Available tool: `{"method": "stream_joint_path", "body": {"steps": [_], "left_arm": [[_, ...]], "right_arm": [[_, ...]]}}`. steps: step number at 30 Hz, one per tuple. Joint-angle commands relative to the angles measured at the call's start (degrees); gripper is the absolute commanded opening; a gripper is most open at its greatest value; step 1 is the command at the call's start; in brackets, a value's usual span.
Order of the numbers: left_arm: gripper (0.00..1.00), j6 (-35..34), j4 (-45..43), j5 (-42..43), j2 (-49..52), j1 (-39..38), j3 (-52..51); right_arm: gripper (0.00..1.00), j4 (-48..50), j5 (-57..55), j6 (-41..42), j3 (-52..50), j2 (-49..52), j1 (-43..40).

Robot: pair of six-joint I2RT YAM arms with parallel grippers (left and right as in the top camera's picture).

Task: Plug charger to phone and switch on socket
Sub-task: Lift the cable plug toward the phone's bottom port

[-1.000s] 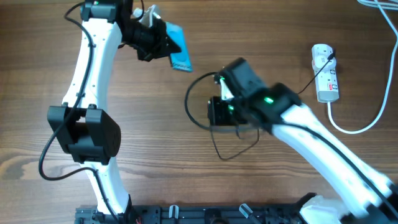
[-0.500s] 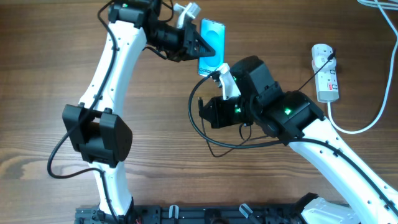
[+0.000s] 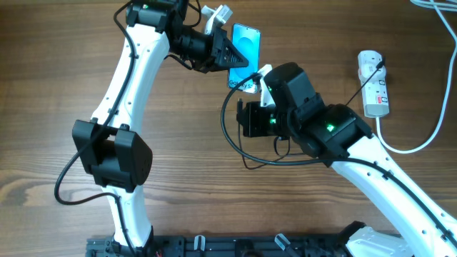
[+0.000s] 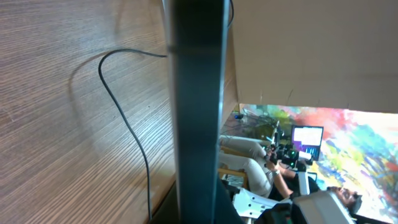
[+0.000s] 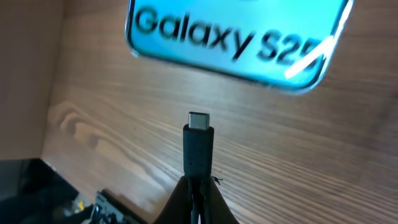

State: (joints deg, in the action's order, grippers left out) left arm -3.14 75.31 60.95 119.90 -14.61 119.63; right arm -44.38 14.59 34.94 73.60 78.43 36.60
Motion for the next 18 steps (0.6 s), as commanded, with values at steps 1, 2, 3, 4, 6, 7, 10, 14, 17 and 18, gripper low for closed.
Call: {"method": "stream_joint_path", "body": {"steps": [1,2,3,4,6,7,10,14,17,18], "left_arm": [[0.04,3.39,0.55,1.11,-1.16,0.24,0.79],[0.04,3.39,0.57,1.05,-1.16,0.26,0.79],[0.04,3.39,0.57,1.07,-1.16,0.26,0.79],[0.04,3.39,0.57,1.07,-1.16,0.24,0.79],[0.04,3.37,0.57,1.18,-1.16,0.24,0.79],[0.04,3.37,0.61,1.18,-1.16,0.24,0.79],[0.04,3.15,0.81,1.20,-1.16,0.24,0.79],[0.04,2.69,0.79,1.44,-1.16,0.24,0.79],[0.04,2.69,0.81,1.68,-1.16,0.24,0.79],[0.04,2.71,0.83,1.66,-1.16,0.24,0.79]], "right_arm": [[0.04,0.66,-2.36,1.27,0.61,-0.28,-0.15],[0.04,0.63,-2.36,1.25,0.61,-0.26,-0.24],[0.04,0.66,-2.47,1.18,0.61,-0.24,-0.35],[0.05,0.66,-2.60,1.22,0.61,-0.22,-0.59],[0.05,0.66,-2.58,1.18,0.61,-0.15,-0.96],[0.04,0.66,-2.58,1.18,0.61,-0.07,-1.01],[0.04,0.63,-2.05,1.22,0.59,0.44,-0.98],[0.04,0.68,-1.01,1.18,0.59,1.07,-0.98],[0.04,0.70,0.33,1.27,0.59,1.20,-0.98],[0.04,0.70,0.28,1.22,0.59,1.22,-0.98]]}}
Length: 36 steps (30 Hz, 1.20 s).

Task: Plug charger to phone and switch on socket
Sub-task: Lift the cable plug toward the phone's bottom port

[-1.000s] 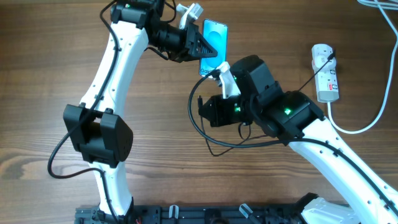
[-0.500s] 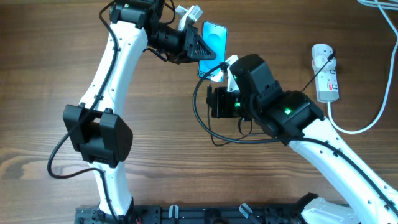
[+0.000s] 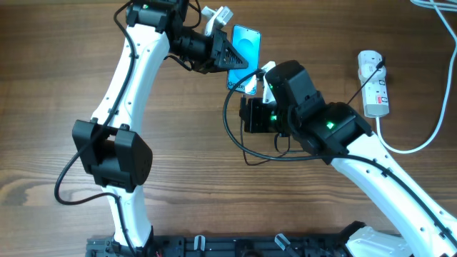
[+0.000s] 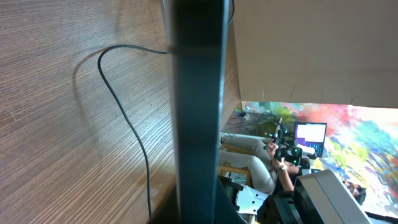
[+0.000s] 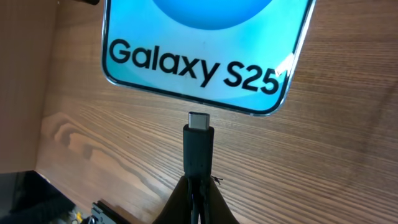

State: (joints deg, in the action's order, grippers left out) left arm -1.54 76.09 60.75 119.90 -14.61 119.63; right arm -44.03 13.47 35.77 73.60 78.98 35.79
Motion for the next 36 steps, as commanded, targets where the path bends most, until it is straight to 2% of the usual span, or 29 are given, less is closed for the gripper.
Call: {"method": "stream_joint_path", "body": {"steps": [1,36], "left_arm": [[0.04,1.11,0.04,1.84,-1.16,0.24,0.79],[0.04,1.16,1.33,3.10,-1.16,0.24,0.79]], "right_arm": [[0.04,0.46,1.38,0.39,0.59,0.68,-0.20],[0.04,1.31,4.15,3.72,0.59,0.74,-0.20]]}}
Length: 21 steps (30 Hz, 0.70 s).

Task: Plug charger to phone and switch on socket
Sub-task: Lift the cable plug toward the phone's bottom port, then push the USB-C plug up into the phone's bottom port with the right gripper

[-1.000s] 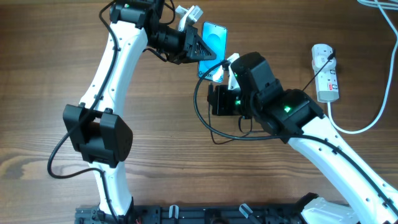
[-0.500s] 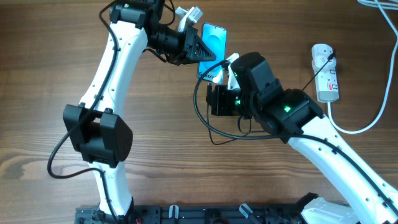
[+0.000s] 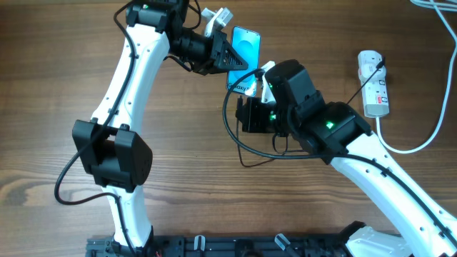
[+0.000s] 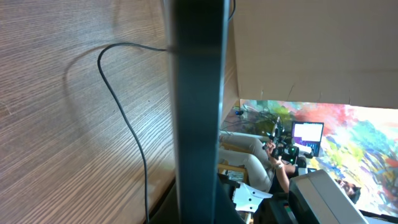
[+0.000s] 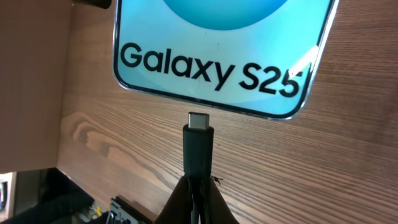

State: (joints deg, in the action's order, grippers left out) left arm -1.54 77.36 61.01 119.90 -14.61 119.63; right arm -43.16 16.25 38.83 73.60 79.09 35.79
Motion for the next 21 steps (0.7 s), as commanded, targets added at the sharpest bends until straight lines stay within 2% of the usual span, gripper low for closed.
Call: {"method": "stream_joint_path", "body": {"steps": [1,21], "left_arm": [[0.04,1.16,0.07,2.84,-1.16,0.24,0.79],[0.04,1.33,0.44,3.08,-1.16,0.24,0.79]], "right_arm": [[0.04,0.46,1.40,0.63,0.59,0.63,-0.20],[0.04,0.55,0.96,0.61,0.59,0.63,-1.01]]}}
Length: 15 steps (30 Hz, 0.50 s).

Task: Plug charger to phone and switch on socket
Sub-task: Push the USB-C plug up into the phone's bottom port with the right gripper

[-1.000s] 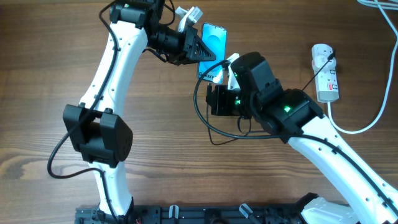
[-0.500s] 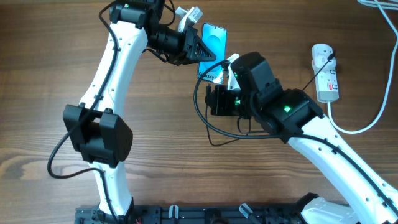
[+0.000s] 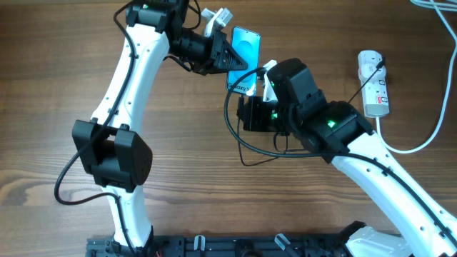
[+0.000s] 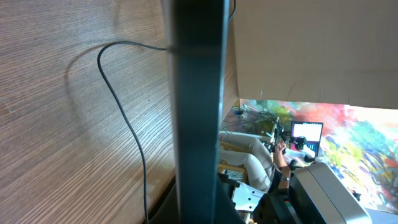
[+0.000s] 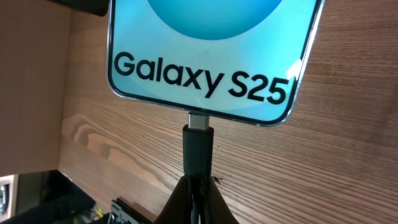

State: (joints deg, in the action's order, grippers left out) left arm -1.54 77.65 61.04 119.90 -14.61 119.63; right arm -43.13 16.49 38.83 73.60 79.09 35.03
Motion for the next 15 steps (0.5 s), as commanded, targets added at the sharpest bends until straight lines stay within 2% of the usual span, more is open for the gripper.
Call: {"method": "stream_joint_path", "body": {"steps": [1,15], "left_arm": [[0.04,1.33,0.15,3.06,-1.16,0.24,0.79],[0.04,2.67,0.20,4.02,-1.16,0.24,0.79]], "right_arm": [[0.04,0.55,1.68,0.61,0.59,0.63,-0.24],[0.05,0.26,1.33,0.57,0.59,0.63,-0.24]]}}
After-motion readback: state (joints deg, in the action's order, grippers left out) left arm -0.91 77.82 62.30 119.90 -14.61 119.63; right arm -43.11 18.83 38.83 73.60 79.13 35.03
